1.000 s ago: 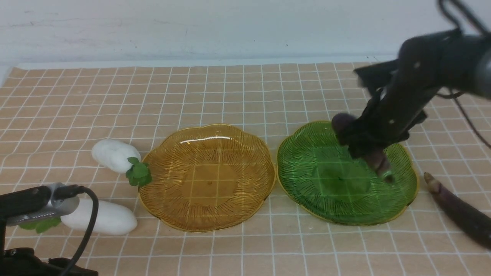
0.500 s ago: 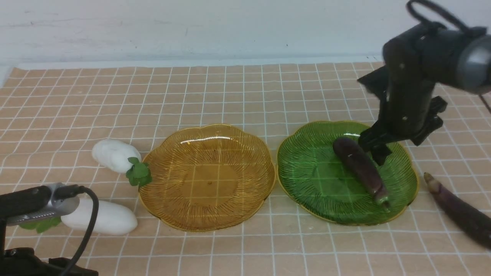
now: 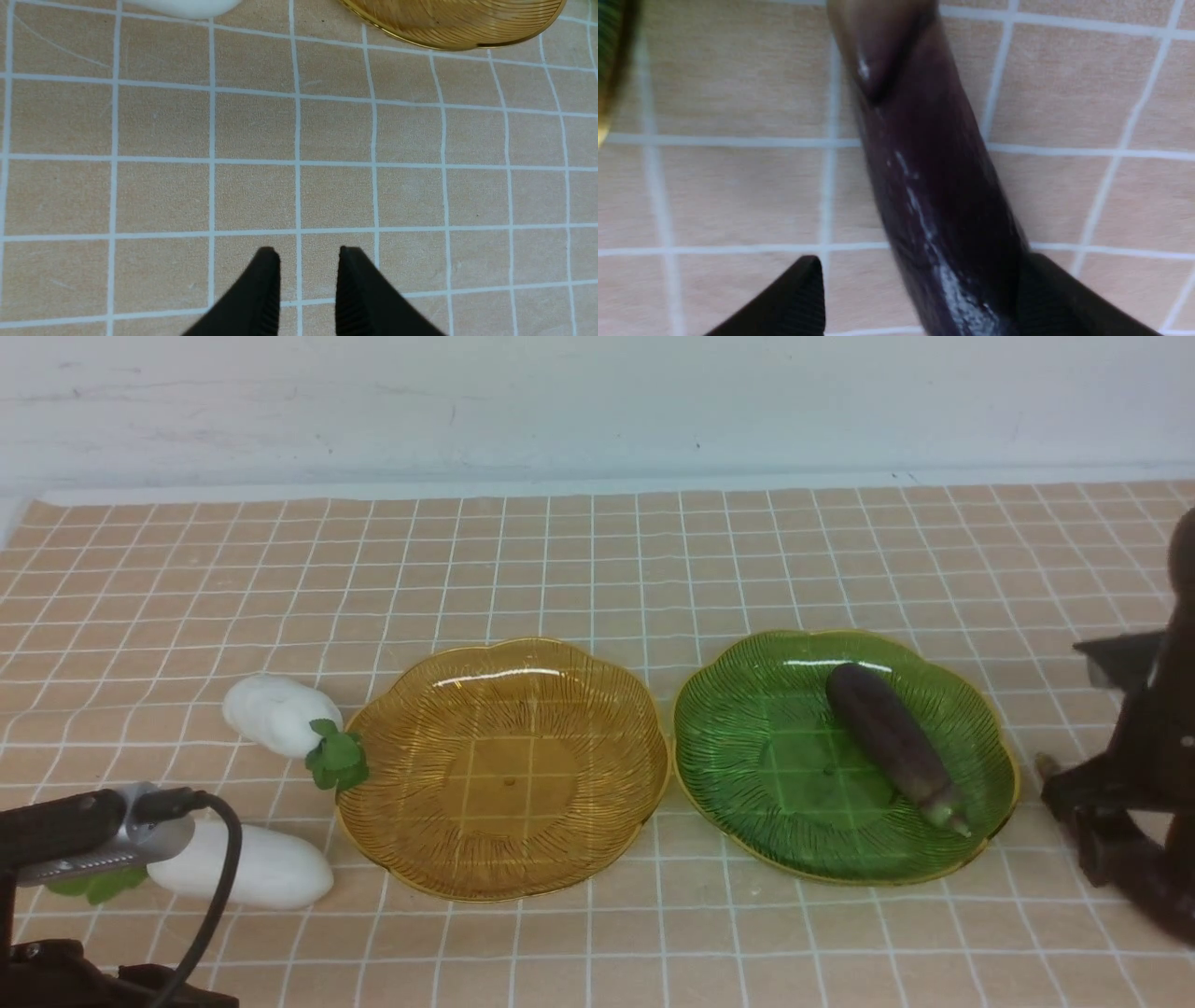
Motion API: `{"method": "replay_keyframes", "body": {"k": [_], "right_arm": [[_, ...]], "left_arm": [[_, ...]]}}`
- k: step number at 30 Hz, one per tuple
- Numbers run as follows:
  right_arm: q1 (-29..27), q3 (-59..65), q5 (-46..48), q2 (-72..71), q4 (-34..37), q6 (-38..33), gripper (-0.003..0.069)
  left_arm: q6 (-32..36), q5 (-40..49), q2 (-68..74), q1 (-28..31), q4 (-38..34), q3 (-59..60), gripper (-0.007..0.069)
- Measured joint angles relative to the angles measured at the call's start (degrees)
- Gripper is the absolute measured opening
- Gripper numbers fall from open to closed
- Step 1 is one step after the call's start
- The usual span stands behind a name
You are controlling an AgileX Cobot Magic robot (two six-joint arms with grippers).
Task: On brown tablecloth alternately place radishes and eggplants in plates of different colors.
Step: 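Put the eggplants into the green plate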
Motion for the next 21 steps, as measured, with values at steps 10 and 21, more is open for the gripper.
{"method": "replay_keyframes", "body": {"k": [10, 21], "right_arm": [[-0.32, -5.67, 1.73, 0.70, 1.45, -1.53, 0.0099], [-0.32, -6.25, 1.82, 0.97, 1.81, -3.36, 0.0087]], "left_arm": [[0.27, 0.00, 0.00, 0.00, 0.13, -0.05, 0.0165], [0.39, 0.05, 0.00, -0.05, 0.30, -0.05, 0.0165]]}}
